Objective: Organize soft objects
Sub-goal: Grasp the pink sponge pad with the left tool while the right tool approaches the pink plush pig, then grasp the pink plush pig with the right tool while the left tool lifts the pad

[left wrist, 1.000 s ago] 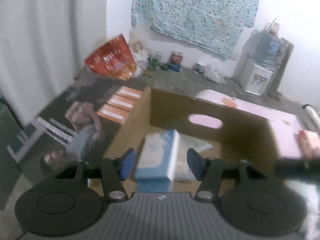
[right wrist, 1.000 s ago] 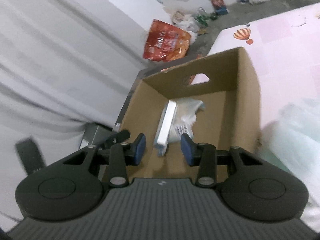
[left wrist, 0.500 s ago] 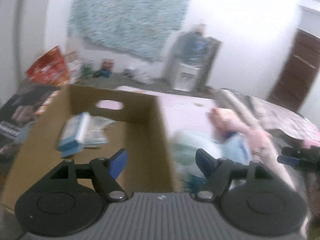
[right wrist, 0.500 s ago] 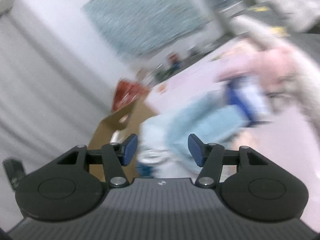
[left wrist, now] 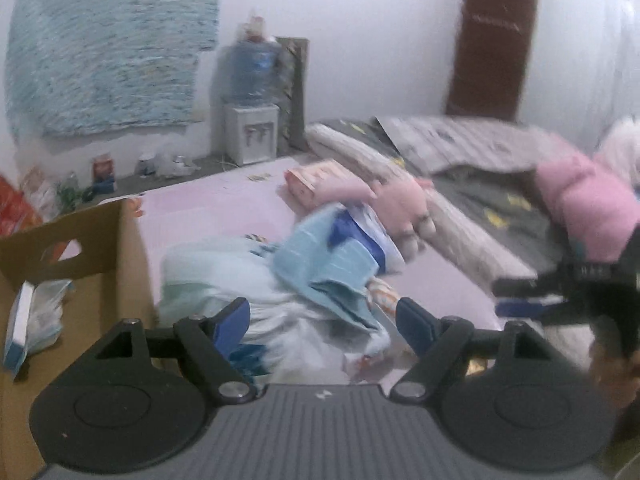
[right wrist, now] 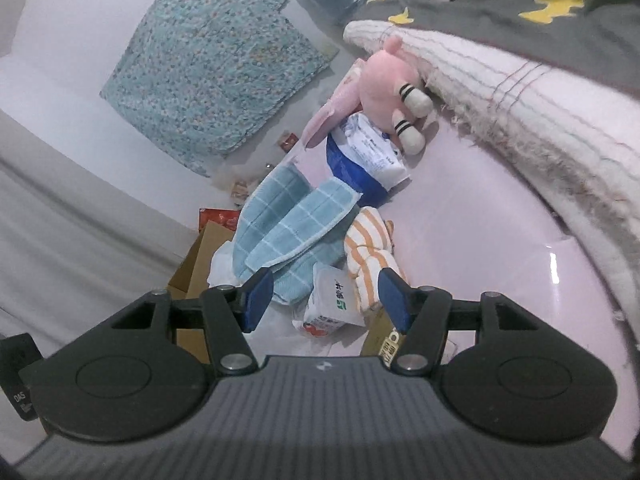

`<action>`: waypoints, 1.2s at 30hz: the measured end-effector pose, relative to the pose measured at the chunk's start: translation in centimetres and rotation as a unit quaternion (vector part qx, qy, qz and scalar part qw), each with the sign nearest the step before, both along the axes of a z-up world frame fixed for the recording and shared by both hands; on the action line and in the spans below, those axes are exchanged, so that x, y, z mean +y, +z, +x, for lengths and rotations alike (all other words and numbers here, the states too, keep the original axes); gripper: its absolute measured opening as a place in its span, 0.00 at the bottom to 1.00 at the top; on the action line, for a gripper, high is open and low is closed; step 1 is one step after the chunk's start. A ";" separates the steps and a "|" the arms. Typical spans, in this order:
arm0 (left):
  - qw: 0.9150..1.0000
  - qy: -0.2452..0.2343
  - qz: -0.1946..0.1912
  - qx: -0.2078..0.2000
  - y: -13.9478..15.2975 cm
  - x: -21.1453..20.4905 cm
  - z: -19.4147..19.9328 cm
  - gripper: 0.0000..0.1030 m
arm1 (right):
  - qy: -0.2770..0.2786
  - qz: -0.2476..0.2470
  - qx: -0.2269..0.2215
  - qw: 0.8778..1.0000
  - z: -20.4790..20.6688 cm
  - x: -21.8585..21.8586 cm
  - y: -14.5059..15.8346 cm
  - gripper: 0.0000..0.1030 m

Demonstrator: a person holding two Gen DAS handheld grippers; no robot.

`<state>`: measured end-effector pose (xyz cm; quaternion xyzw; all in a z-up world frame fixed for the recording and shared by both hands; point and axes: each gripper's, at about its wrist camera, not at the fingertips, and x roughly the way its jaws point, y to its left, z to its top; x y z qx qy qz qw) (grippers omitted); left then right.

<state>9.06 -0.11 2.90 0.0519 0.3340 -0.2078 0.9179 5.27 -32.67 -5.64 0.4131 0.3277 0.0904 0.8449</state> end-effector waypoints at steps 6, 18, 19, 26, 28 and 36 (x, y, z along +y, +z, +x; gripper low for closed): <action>0.999 -0.017 0.026 0.017 -0.6 -3.3 2.7 0.79 | 0.004 -0.029 -0.009 1.000 3.3 0.3 0.3 0.60; 0.992 -0.001 0.026 0.121 1.2 -9.1 19.9 0.94 | 0.012 -0.228 -0.036 0.973 14.7 -2.0 2.7 0.85; 0.992 0.001 0.029 0.124 0.8 -9.8 21.3 0.94 | 0.012 -0.246 -0.030 0.969 16.0 -2.2 2.5 0.86; 0.988 0.005 0.084 0.133 -2.9 -14.5 29.1 0.96 | 0.041 -0.304 -0.009 0.952 23.0 -3.0 0.0 0.87; 0.984 0.006 0.099 0.150 -4.2 -15.6 30.8 0.96 | 0.043 -0.306 -0.002 0.951 24.3 -3.1 -0.7 0.87; 0.969 0.038 0.113 0.216 -8.1 -17.8 34.5 0.96 | 0.035 -0.282 0.003 0.959 26.3 -4.4 -2.7 0.80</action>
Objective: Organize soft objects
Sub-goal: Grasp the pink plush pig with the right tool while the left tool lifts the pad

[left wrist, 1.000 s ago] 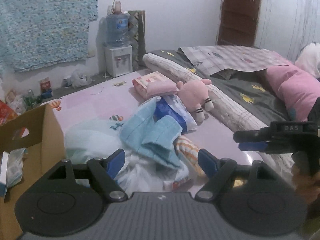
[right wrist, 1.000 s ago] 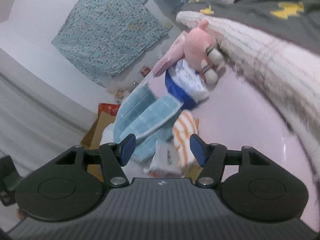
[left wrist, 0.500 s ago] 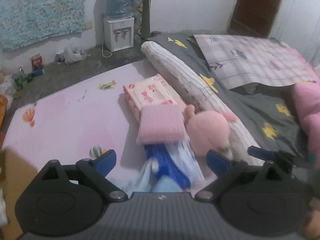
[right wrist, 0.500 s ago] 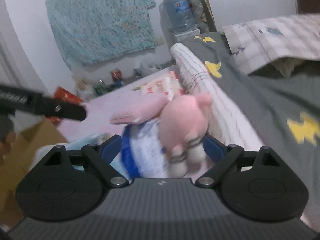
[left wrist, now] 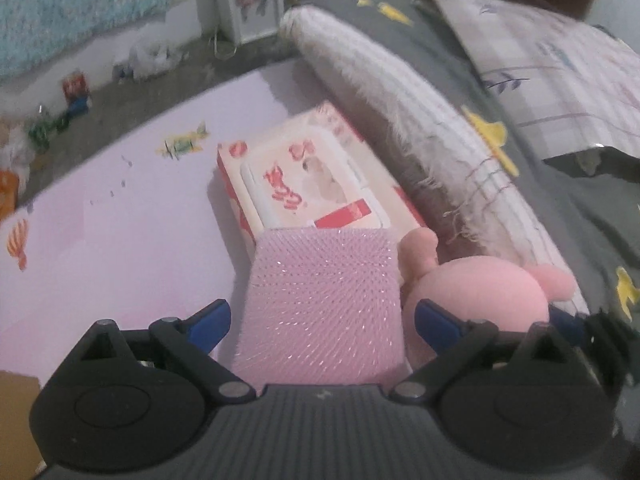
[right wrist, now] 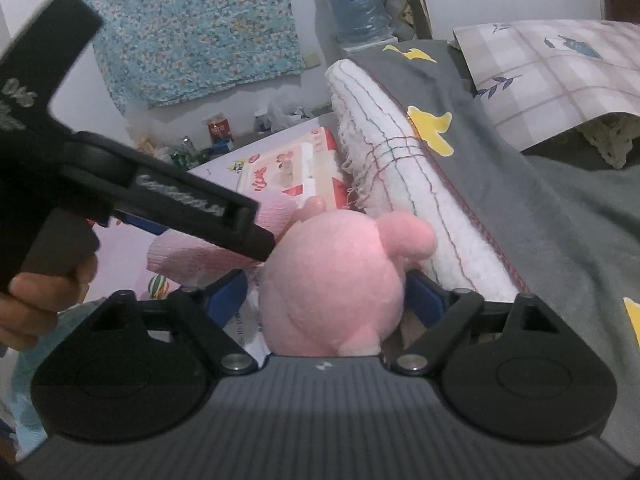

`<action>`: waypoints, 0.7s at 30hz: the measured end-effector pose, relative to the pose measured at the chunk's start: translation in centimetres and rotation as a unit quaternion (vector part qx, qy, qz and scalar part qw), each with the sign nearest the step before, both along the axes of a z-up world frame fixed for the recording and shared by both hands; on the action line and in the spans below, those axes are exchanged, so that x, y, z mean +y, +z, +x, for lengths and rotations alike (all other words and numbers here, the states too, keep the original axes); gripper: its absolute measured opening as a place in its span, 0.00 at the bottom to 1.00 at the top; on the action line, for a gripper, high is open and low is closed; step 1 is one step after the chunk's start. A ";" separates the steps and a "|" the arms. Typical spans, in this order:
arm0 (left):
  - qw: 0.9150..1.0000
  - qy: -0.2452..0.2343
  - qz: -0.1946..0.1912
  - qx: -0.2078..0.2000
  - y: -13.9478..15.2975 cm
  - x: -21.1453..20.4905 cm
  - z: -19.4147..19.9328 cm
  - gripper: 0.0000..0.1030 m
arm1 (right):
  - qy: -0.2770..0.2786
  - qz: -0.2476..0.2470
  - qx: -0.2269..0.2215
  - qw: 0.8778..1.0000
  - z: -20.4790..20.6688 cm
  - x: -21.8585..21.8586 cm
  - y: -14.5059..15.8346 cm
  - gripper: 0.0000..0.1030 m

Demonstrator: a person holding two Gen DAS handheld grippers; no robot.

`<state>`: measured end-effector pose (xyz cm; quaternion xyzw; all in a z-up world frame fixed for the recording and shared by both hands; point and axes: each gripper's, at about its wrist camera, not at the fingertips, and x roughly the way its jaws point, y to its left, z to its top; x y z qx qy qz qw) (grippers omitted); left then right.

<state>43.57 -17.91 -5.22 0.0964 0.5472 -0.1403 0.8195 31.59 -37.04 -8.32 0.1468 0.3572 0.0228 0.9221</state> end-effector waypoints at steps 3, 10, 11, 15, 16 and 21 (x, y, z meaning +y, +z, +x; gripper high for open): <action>1.000 0.019 -0.006 0.001 -0.4 0.1 0.4 0.84 | -0.001 0.003 -0.005 1.000 -0.2 -0.4 -0.2 0.72; 1.000 0.013 -0.014 -0.011 0.1 0.0 -0.3 0.79 | -0.002 0.003 -0.016 1.000 -0.9 -0.3 -0.3 0.65; 1.000 0.011 -0.022 -0.015 0.4 0.0 -0.5 0.79 | -0.005 0.007 -0.018 1.000 -1.0 -0.4 -0.2 0.65; 0.998 0.005 -0.051 -0.033 2.5 0.2 -1.5 0.79 | -0.014 0.027 -0.027 0.999 -1.9 -1.0 0.4 0.64; 0.998 0.003 -0.057 -0.038 3.1 0.2 -1.8 0.79 | -0.017 0.029 -0.030 0.999 -2.3 -1.2 0.6 0.64; 0.995 -0.010 -0.082 -0.062 6.9 1.2 -4.1 0.79 | -0.034 0.033 -0.051 0.998 -4.7 -1.8 2.6 0.64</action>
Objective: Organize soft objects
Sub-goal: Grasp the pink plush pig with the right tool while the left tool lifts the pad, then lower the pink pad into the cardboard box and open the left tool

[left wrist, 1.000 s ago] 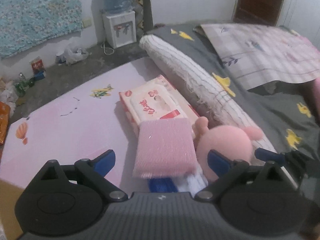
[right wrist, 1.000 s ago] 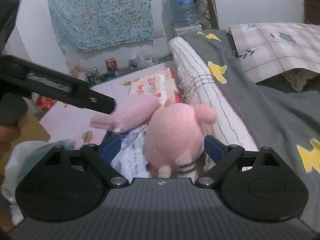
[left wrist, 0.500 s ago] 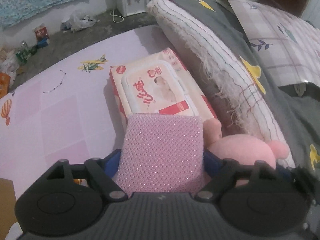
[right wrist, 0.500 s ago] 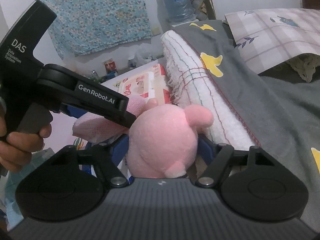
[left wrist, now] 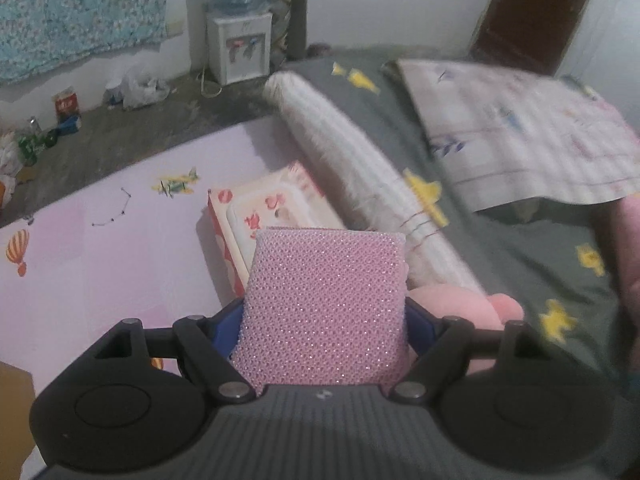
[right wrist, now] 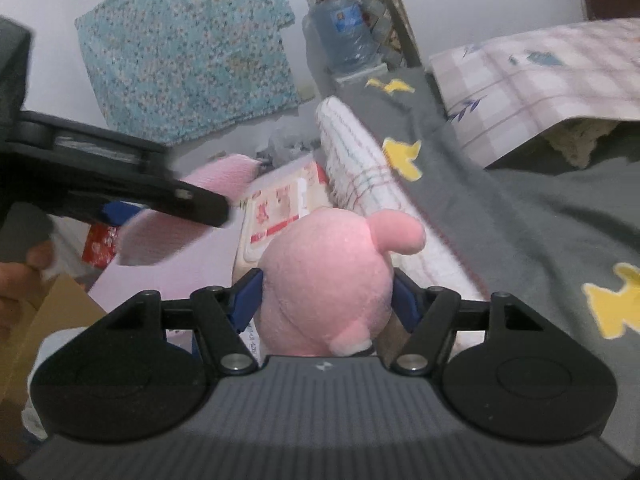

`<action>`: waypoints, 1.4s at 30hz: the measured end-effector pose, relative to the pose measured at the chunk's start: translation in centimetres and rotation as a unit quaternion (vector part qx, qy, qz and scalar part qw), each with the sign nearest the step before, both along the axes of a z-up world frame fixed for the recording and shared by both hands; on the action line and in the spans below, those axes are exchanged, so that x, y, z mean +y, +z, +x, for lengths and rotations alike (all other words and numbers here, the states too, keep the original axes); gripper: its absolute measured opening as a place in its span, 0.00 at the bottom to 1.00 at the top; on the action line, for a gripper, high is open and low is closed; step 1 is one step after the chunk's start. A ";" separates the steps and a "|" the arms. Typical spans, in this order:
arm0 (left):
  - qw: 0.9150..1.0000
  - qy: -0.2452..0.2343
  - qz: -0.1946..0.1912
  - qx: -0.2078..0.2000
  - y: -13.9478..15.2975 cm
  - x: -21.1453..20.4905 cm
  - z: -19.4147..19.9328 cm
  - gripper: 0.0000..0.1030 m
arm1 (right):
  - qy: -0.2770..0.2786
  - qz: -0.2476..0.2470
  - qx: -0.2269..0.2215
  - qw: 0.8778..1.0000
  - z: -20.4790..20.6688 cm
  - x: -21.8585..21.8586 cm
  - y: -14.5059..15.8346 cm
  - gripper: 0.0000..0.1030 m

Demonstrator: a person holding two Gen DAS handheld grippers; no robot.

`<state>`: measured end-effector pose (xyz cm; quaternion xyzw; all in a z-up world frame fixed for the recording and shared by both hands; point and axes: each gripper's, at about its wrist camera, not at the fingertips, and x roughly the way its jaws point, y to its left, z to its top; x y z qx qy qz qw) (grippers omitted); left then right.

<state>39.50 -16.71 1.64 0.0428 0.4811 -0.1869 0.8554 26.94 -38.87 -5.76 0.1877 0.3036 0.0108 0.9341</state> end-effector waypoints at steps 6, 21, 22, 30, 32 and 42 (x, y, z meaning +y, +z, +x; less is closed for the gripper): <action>0.998 0.012 -0.019 -0.051 6.6 6.0 -4.9 0.79 | -0.015 0.018 -0.008 1.000 -3.4 -1.5 1.8 0.64; 0.971 0.210 -0.057 -0.099 10.1 32.8 -15.7 0.79 | 0.040 0.093 -0.013 0.995 -7.6 2.0 6.6 0.64; 0.969 0.221 -0.063 -0.090 8.9 34.1 -15.5 0.79 | 0.045 0.095 -0.013 0.994 -7.4 2.9 7.0 0.64; 0.966 0.251 -0.060 -0.007 -1.8 39.6 -11.7 0.79 | 0.101 0.143 -0.003 0.985 -6.0 10.3 9.0 0.64; 0.966 0.253 -0.055 0.012 -4.2 40.1 -10.5 0.79 | 0.115 0.158 0.003 0.981 -5.5 12.3 9.3 0.65; 0.968 0.249 0.023 -0.003 -8.4 39.4 -7.6 0.80 | 0.150 0.183 0.029 0.971 -4.4 17.8 9.4 0.65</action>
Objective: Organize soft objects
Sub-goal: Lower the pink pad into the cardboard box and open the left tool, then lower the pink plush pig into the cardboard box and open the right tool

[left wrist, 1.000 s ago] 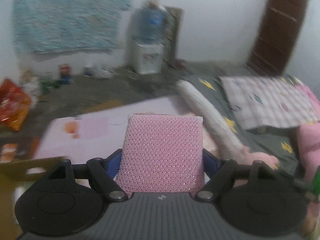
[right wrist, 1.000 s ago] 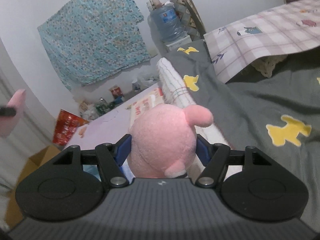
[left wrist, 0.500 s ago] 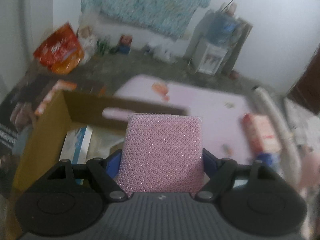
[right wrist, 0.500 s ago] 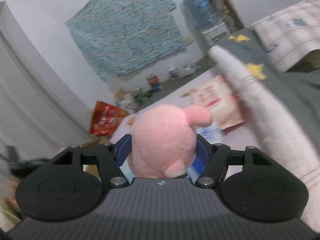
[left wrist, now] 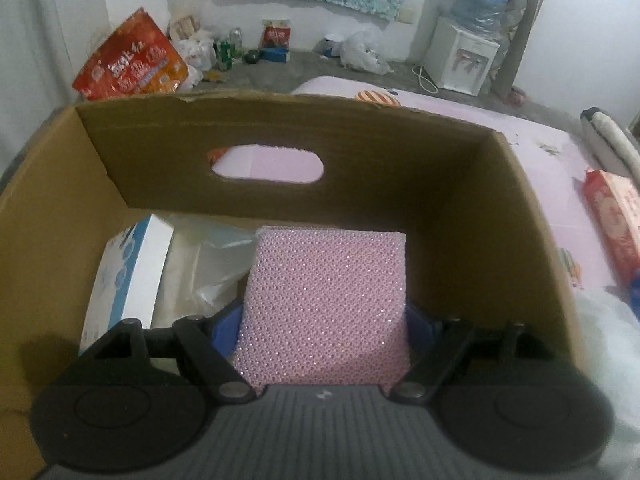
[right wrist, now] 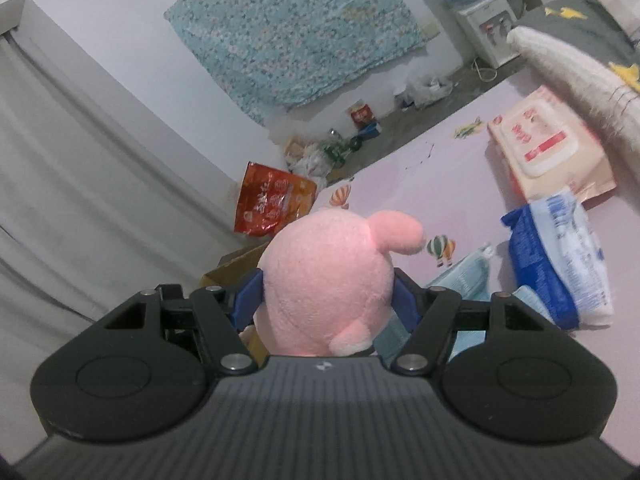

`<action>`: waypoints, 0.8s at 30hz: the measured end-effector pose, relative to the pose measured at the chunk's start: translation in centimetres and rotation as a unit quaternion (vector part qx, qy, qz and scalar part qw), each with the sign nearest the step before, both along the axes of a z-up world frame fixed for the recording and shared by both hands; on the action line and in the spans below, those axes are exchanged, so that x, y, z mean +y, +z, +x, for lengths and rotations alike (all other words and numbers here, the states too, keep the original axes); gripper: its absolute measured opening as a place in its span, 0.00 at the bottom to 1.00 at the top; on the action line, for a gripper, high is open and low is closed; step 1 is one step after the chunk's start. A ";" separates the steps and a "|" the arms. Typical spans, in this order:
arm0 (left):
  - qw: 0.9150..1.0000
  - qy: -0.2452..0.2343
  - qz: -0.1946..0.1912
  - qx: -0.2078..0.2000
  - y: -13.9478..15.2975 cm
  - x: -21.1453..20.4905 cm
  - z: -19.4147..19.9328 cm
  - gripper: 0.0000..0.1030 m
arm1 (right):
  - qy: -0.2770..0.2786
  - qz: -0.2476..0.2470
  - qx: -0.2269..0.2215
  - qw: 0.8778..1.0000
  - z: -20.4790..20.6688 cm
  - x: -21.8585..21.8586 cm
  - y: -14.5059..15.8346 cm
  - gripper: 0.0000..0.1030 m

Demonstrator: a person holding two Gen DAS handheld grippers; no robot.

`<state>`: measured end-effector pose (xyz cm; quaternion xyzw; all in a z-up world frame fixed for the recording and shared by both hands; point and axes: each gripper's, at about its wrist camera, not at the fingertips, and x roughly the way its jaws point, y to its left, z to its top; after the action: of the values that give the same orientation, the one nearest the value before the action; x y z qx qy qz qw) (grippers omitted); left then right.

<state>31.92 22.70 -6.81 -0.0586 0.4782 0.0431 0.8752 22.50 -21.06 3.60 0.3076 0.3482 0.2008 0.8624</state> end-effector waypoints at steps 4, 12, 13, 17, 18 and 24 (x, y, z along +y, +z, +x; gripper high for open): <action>1.000 0.006 0.015 -0.013 -0.2 0.3 0.3 0.81 | 0.010 -0.001 0.012 1.000 0.4 0.7 -0.2 0.65; 1.000 0.017 0.014 -0.002 -0.8 1.0 0.7 0.85 | 0.041 -0.006 0.009 0.999 0.9 4.4 0.6 0.65; 1.000 0.021 0.011 0.000 -0.8 1.1 0.7 0.85 | 0.044 -0.006 0.009 0.999 1.0 4.9 0.8 0.65; 0.999 0.032 -0.016 -0.008 -0.3 2.0 0.4 0.88 | 0.054 -0.010 0.006 0.998 0.8 6.1 1.4 0.65; 0.999 0.036 -0.022 -0.012 0.1 2.2 0.2 0.88 | 0.056 -0.009 0.005 0.998 0.7 6.3 1.6 0.65; 0.996 0.050 -0.056 -0.047 3.6 3.6 -1.9 0.88 | 0.080 -0.007 -0.003 0.997 0.4 7.9 3.2 0.65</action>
<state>30.01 26.26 -3.25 -0.1331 0.4345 0.0568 0.8890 22.91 -13.15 6.82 0.2722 0.3702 0.2678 0.8468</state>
